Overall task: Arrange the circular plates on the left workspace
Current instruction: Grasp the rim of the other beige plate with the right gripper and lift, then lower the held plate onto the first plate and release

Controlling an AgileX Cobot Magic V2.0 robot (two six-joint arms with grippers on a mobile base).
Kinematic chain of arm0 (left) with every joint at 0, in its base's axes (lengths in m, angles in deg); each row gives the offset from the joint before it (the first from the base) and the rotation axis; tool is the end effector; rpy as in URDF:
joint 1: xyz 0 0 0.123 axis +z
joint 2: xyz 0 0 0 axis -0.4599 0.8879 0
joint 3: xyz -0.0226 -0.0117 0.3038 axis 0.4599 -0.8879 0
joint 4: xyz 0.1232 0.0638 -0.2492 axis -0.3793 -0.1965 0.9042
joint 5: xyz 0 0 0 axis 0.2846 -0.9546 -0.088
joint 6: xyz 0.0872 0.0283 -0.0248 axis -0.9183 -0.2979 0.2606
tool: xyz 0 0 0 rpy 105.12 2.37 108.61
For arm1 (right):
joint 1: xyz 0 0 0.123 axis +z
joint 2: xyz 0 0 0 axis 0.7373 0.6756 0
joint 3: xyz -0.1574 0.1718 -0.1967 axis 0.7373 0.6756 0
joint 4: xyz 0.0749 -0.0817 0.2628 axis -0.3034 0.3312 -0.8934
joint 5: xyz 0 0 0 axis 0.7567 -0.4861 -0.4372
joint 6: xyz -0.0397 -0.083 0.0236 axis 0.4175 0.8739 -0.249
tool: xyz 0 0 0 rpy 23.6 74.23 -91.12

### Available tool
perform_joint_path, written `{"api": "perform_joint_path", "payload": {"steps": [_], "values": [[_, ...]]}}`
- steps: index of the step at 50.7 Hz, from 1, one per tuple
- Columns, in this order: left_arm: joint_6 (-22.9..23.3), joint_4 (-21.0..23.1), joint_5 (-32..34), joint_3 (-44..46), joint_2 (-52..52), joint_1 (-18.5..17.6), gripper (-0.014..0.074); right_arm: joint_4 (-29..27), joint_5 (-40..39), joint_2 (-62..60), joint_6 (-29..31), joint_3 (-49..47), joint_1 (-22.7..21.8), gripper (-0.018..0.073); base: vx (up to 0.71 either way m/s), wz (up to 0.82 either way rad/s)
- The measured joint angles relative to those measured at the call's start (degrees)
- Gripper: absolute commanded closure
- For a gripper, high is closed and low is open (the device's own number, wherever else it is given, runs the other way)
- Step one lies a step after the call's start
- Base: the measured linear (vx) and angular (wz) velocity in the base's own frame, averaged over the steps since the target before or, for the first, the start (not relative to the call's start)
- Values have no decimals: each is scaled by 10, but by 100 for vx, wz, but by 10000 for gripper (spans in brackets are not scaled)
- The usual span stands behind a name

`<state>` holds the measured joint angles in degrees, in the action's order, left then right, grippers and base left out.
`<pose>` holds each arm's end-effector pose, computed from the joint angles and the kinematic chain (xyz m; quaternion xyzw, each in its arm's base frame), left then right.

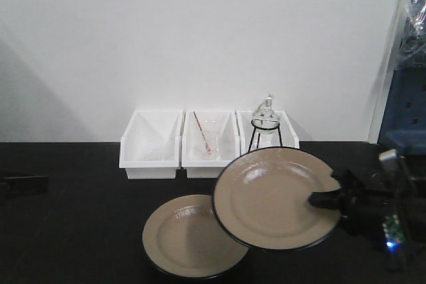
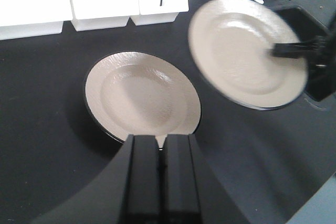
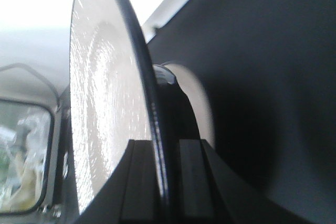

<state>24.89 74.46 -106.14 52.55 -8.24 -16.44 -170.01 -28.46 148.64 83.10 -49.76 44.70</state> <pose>0.2752 -0.0181 0.3796 0.1712 0.8250 -0.2823 0.4588 0.4037 0.0399 0.2219 0.1863 0.8229 0.4328 0.3176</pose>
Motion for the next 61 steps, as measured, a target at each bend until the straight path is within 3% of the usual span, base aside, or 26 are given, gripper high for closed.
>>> {"api": "perform_joint_path", "payload": {"steps": [11, 23, 31, 43, 49, 61], "values": [[0, -11, 0, 0, 0, 0, 597, -14, -37, 110, 0, -103, 101, 564, 0, 0], [0, -30, 1, 0, 0, 0, 597, -15, -54, 181, 0, -161, 136, 519, 0, 0], [0, -30, 1, 0, 0, 0, 597, -16, -69, 194, 7, -164, 137, 417, 0, 0], [0, -31, 1, 0, 0, 0, 597, -3, -66, 200, 23, -167, 137, 184, 0, 0], [0, -31, 1, 0, 0, 0, 597, 21, -63, 200, 72, -168, 137, 97, 0, 0], [0, -43, 1, 0, 0, 0, 597, 64, -59, 176, 246, -168, 115, 95, 0, 0]]}}
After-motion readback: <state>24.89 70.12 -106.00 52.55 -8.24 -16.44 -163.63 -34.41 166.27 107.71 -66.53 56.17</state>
